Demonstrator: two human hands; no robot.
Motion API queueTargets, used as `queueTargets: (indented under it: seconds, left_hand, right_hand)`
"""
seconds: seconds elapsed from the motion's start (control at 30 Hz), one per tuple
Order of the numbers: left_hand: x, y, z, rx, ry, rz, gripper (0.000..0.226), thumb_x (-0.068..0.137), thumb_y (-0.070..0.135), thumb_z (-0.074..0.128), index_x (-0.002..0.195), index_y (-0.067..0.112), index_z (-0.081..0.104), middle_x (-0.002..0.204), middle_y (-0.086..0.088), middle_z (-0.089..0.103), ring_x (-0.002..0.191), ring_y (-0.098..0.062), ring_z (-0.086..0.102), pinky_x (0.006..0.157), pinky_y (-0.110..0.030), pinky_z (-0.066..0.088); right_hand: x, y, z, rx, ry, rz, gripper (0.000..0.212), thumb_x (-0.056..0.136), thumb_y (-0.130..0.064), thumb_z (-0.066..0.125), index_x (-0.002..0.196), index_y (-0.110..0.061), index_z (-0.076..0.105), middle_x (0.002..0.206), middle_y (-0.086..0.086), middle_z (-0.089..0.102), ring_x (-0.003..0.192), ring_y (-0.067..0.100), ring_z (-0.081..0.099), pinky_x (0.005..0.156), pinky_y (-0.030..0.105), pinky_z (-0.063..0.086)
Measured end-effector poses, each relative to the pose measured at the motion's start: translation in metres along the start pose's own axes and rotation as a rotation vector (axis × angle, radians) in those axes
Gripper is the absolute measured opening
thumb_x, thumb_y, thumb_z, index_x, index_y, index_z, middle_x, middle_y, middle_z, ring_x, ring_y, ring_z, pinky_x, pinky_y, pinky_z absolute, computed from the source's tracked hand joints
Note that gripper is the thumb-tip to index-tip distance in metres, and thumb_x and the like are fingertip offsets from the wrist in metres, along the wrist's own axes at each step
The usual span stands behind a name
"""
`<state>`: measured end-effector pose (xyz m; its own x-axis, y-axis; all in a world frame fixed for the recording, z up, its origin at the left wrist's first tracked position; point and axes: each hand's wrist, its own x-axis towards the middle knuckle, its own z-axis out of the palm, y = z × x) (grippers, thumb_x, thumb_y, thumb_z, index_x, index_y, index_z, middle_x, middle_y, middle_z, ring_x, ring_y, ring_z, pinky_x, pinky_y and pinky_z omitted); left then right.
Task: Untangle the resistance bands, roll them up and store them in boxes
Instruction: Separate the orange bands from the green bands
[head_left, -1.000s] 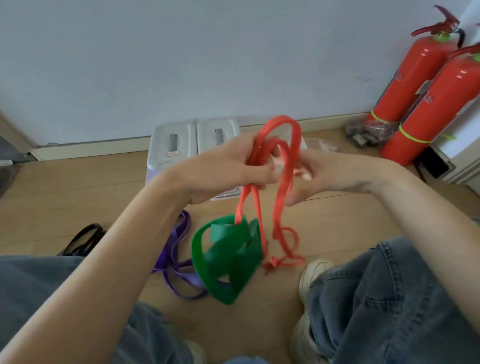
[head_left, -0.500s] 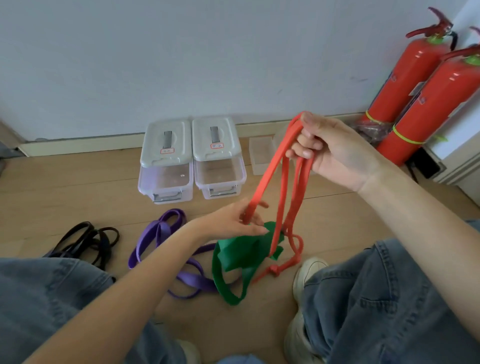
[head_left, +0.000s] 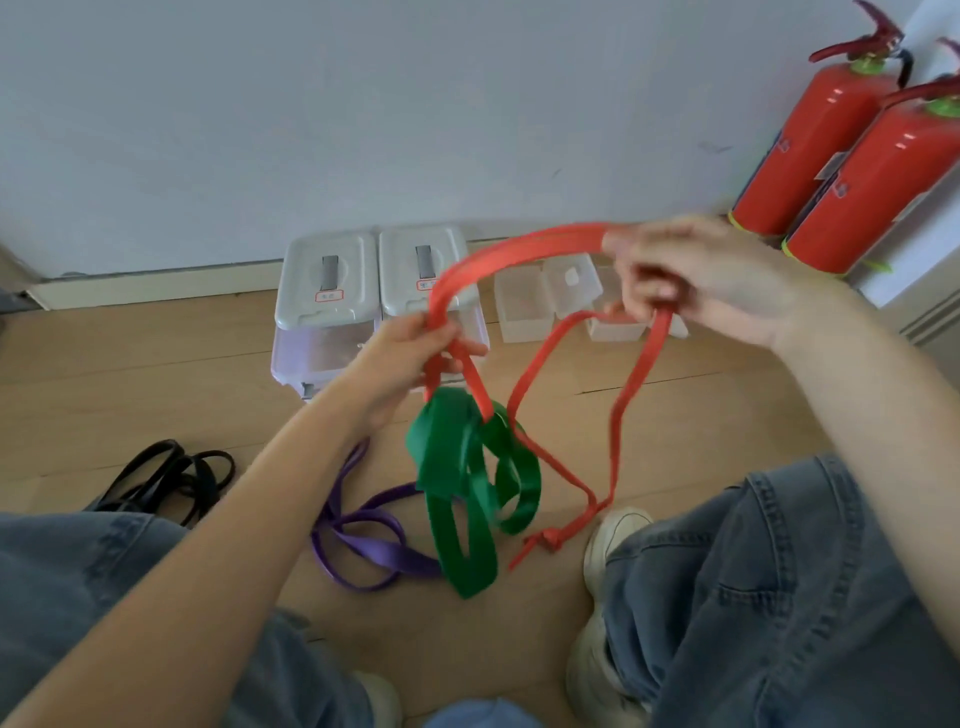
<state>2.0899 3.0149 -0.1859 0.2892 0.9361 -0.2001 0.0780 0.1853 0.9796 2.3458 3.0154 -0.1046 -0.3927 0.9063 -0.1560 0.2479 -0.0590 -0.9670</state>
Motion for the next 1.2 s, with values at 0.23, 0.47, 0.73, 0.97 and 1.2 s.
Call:
queueTargets:
  seconds: [0.23, 0.47, 0.73, 0.97, 1.2]
  left_hand:
    - [-0.010, 0.037, 0.021, 0.281, -0.113, 0.143, 0.017, 0.086, -0.002, 0.058, 0.096, 0.010, 0.052, 0.088, -0.004, 0.069, 0.071, -0.014, 0.069, 0.063, -0.021, 0.054]
    - [-0.007, 0.028, 0.016, 0.377, -0.084, 0.209, 0.024, 0.075, 0.012, 0.075, 0.091, 0.022, 0.059, 0.092, 0.005, 0.065, 0.075, -0.011, 0.069, 0.068, -0.019, 0.055]
    - [0.000, -0.047, 0.026, 0.609, -0.257, 0.009, 0.065, 0.071, 0.037, 0.078, 0.127, 0.027, 0.047, 0.124, 0.007, 0.058, 0.117, -0.012, 0.052, 0.103, -0.041, 0.041]
    - [0.011, -0.041, 0.015, 0.279, -0.205, -0.038, 0.017, 0.085, 0.010, 0.065, 0.099, 0.018, 0.068, 0.100, -0.003, 0.073, 0.094, -0.019, 0.068, 0.088, -0.031, 0.051]
    - [0.001, 0.010, 0.016, 0.078, 0.014, 0.023, 0.012, 0.092, 0.016, 0.055, 0.092, 0.016, 0.066, 0.088, -0.006, 0.069, 0.078, -0.016, 0.064, 0.079, -0.027, 0.051]
  right_hand:
    - [0.001, 0.010, 0.028, -0.183, -0.310, 0.252, 0.072, 0.063, -0.034, 0.080, 0.127, -0.033, 0.046, 0.113, -0.006, 0.068, 0.105, 0.005, 0.063, 0.097, 0.025, 0.046]
    - [0.011, 0.022, 0.054, -0.179, -0.127, 0.137, 0.015, 0.082, -0.010, 0.067, 0.097, -0.008, 0.066, 0.068, 0.002, 0.061, 0.059, 0.007, 0.056, 0.064, 0.021, 0.049]
    - [0.006, 0.015, 0.045, 0.268, -0.190, -0.120, 0.015, 0.083, -0.005, 0.058, 0.076, -0.016, 0.064, 0.052, -0.006, 0.038, 0.050, 0.010, 0.037, 0.066, 0.022, 0.045]
    - [0.012, 0.019, 0.014, 0.234, 0.097, -0.072, 0.006, 0.085, -0.014, 0.062, 0.082, -0.011, 0.066, 0.053, -0.008, 0.042, 0.049, 0.009, 0.033, 0.064, 0.026, 0.038]
    - [0.014, 0.028, 0.033, -0.503, 0.095, 0.112, 0.034, 0.087, -0.044, 0.057, 0.079, -0.012, 0.064, 0.055, -0.005, 0.048, 0.052, 0.013, 0.046, 0.050, 0.023, 0.039]
